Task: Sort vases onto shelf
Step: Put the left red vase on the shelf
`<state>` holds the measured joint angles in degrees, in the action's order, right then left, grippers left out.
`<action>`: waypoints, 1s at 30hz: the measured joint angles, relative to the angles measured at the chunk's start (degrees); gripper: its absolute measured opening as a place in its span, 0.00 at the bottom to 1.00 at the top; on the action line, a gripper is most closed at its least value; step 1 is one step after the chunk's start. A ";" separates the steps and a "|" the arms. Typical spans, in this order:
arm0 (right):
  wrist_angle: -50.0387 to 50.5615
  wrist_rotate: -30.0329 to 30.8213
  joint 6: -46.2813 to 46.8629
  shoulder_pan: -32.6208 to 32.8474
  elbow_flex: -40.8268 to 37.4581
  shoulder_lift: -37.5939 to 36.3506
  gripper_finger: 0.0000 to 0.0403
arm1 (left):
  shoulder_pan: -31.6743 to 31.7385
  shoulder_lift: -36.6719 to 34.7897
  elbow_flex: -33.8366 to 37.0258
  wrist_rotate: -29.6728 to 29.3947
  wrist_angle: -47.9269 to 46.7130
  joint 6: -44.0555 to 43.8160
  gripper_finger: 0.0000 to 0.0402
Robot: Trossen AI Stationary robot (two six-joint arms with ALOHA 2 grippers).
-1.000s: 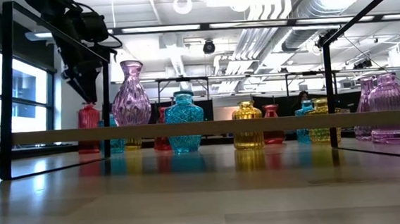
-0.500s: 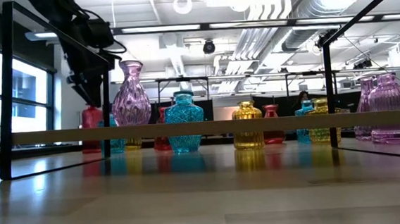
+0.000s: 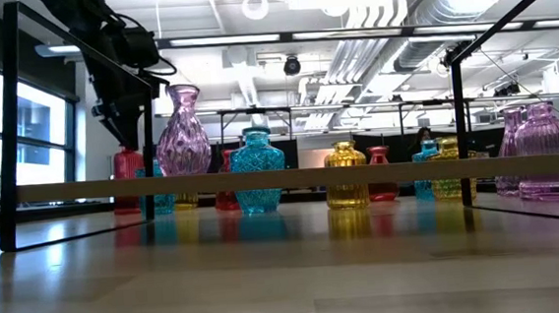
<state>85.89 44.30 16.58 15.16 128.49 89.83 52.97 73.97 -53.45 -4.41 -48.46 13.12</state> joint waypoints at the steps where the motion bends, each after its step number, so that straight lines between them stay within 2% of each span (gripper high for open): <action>1: 0.00 0.01 -0.02 0.00 0.00 0.02 0.00 | 0.00 -0.07 0.00 -0.15 -0.19 -0.10 0.27; 6: 0.01 -0.01 -0.03 0.00 0.00 0.13 0.00 | -0.03 -1.27 0.06 -1.64 -1.12 -0.54 0.08; 8: 0.02 0.23 -0.05 0.00 0.00 0.12 0.00 | -0.04 -2.48 0.20 -2.74 -1.72 -0.58 0.05; 13: 0.02 0.65 -0.09 -0.01 0.00 0.12 0.00 | -0.04 -5.91 -0.04 -3.67 -4.56 -1.01 0.07; 19: 0.04 0.67 -0.16 0.00 0.00 0.12 0.00 | -0.97 -9.51 -4.56 -4.16 -10.45 -3.03 0.07; 25: 0.04 0.67 -0.55 0.00 0.00 0.12 0.00 | -3.84 -12.31 -13.84 -4.59 -14.90 -4.98 0.06; 30: 0.46 0.73 -0.55 0.00 0.00 0.12 0.00 | -8.87 -12.73 -23.66 -4.72 -16.41 -6.67 0.07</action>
<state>86.35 45.03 16.03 15.16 128.49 89.95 44.10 61.24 -77.11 -9.14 -64.87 6.46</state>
